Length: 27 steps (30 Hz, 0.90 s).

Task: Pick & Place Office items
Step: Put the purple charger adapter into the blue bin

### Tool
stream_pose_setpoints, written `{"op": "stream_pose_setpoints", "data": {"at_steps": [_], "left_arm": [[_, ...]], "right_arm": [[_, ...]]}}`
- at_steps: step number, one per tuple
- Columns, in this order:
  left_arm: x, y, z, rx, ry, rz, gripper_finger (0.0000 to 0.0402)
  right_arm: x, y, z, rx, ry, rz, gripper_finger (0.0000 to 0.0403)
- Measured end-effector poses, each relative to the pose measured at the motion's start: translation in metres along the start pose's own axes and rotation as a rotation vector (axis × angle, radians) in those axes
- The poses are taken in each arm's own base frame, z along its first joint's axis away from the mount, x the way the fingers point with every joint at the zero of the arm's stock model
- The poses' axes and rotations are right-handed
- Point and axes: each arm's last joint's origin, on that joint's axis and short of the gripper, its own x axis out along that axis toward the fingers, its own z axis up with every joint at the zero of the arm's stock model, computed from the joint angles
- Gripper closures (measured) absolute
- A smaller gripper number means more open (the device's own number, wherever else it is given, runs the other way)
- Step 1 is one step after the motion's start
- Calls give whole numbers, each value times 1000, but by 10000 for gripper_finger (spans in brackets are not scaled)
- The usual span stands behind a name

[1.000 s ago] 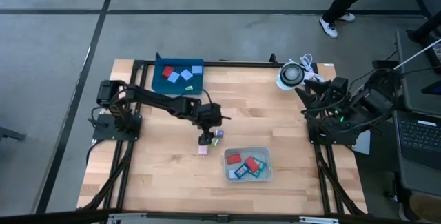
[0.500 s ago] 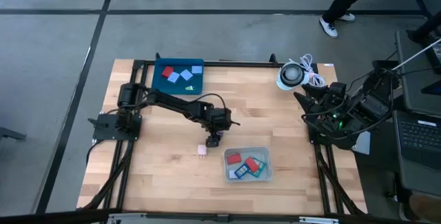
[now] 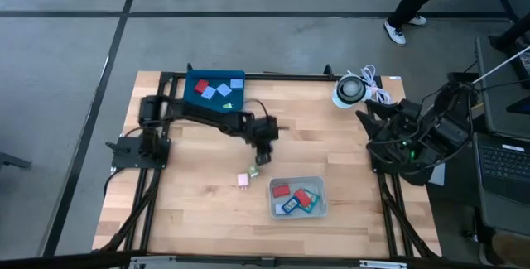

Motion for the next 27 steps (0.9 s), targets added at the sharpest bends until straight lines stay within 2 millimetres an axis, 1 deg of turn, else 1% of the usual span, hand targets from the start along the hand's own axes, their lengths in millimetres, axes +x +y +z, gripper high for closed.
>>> {"op": "stream_pose_setpoints", "data": {"at_steps": [2, 3, 9, 10, 13, 16, 18, 21, 24, 27], "left_arm": [[-21, 12, 6, -27, -78, 7, 278], [-31, 19, 6, -41, -105, 24, 278], [-84, 55, -13, -78, -163, 184, 278], [-92, 63, -16, -107, -185, 227, 278], [-109, 89, -33, -235, -204, 354, 278], [-120, 108, -48, -340, -246, 398, 278], [-123, 117, -56, -360, -265, 418, 278], [-127, 129, -62, -354, -253, 457, 278], [-130, 143, -66, -347, -239, 495, 278], [-130, 160, -71, -372, -233, 486, 278]], "right_arm": [[-2, 1, 0, -2, 3, 15, 117], [-3, 1, 0, -2, 6, 25, 117], [-8, 1, 0, -8, -18, 57, 117], [-8, 1, 0, -9, -18, 57, 117], [-8, 1, -3, -17, -21, 57, 117], [-7, -2, -18, -14, -20, 57, 117], [-7, -5, -31, 10, -17, 58, 117], [-7, -11, -52, 53, -13, 63, 117], [-6, -17, -69, 93, -12, 63, 117], [-6, -22, -78, 114, -12, 63, 117]]}}
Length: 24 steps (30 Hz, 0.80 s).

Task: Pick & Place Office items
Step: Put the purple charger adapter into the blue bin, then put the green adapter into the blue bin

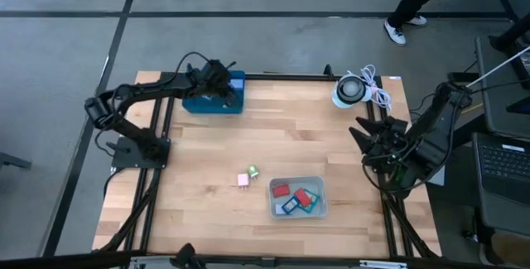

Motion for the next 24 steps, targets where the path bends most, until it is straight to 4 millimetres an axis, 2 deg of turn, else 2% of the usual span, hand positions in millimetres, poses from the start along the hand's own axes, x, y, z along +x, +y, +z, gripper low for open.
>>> {"op": "stream_pose_setpoints", "data": {"at_steps": [5, 12, 17, 20, 24], "left_arm": [[15, 16, -4, -9, 43, -53, 277], [21, 17, 0, 72, -11, -80, 186], [20, 12, -1, 80, 4, -95, 166], [20, 4, -2, 104, 13, -111, 172], [19, -4, -3, 126, 16, -116, 184]], "right_arm": [[0, -6, -7, -4, 0, 0, 117], [0, -10, -7, -57, 0, 0, 117], [0, -10, -8, -54, -1, -1, 117], [0, -4, -12, -9, -1, 0, 117], [-1, 24, -21, 34, 3, 6, 117]]}}
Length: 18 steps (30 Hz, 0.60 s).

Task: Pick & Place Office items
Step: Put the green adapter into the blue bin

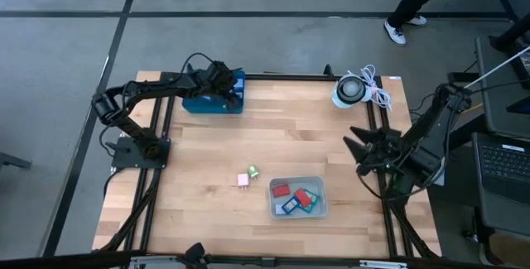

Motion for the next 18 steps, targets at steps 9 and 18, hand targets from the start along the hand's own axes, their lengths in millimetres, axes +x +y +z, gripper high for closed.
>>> {"op": "stream_pose_setpoints", "data": {"at_steps": [9, 18], "left_arm": [[0, -14, 0, 14, 6, -38, 199], [0, -19, 0, 24, 4, -96, 199]], "right_arm": [[2, 79, 40, -107, -5, -10, 117], [50, 75, 31, -127, 4, -149, 117]]}}
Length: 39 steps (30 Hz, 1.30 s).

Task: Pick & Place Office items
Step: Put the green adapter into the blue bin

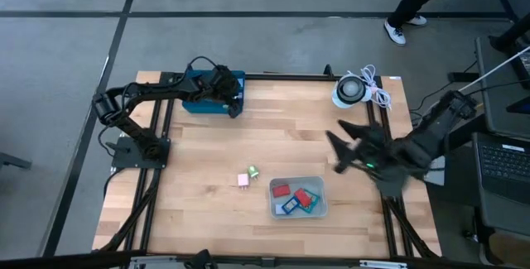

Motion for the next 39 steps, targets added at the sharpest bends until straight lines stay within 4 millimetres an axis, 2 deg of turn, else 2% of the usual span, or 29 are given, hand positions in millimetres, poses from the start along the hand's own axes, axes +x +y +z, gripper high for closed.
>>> {"op": "stream_pose_setpoints", "data": {"at_steps": [3, 6, 8, 10, 13, 16, 19, 21, 24, 27, 30, 33, 36, 39], "left_arm": [[0, 3, 0, 18, 1, 17, 203], [-1, 7, -2, 74, 20, 27, 206], [-1, 10, -7, 103, 68, 29, 207], [-2, 15, -11, 132, 117, 41, 207], [-4, 25, -14, 164, 147, 95, 206], [-5, 35, -13, 144, 115, 80, 202], [-8, 40, -13, 147, 78, -51, 199], [-14, 35, -18, 148, 119, -151, 199], [-28, 11, -27, 162, 205, -275, 202], [-46, -26, -40, 182, 239, -363, 207], [-69, -71, -44, 305, 167, -383, 209], [-81, -108, -46, 412, 56, -335, 208], [-80, -137, -43, 452, -37, -377, 206], [-62, -157, -47, 485, 25, -396, 206]], "right_arm": [[35, 11, -4, -76, 100, 34, 117], [70, 27, 5, -224, 131, 273, 117], [87, 23, 9, -307, 113, 347, 117], [98, 9, 11, -344, 121, 343, 117], [102, -16, 17, -321, 48, 366, 117], [95, -46, 14, -273, -28, 411, 117], [81, -78, 5, -205, -103, 411, 117], [68, -96, 0, -141, -164, 426, 117], [53, -120, -14, -96, -188, 445, 117], [42, -134, -22, -62, -213, 463, 117], [35, -141, -27, -73, -219, 496, 117], [30, -147, -31, -97, -215, 478, 117], [25, -153, -34, -84, -218, 446, 117], [20, -158, -34, -73, -227, 465, 117]]}}
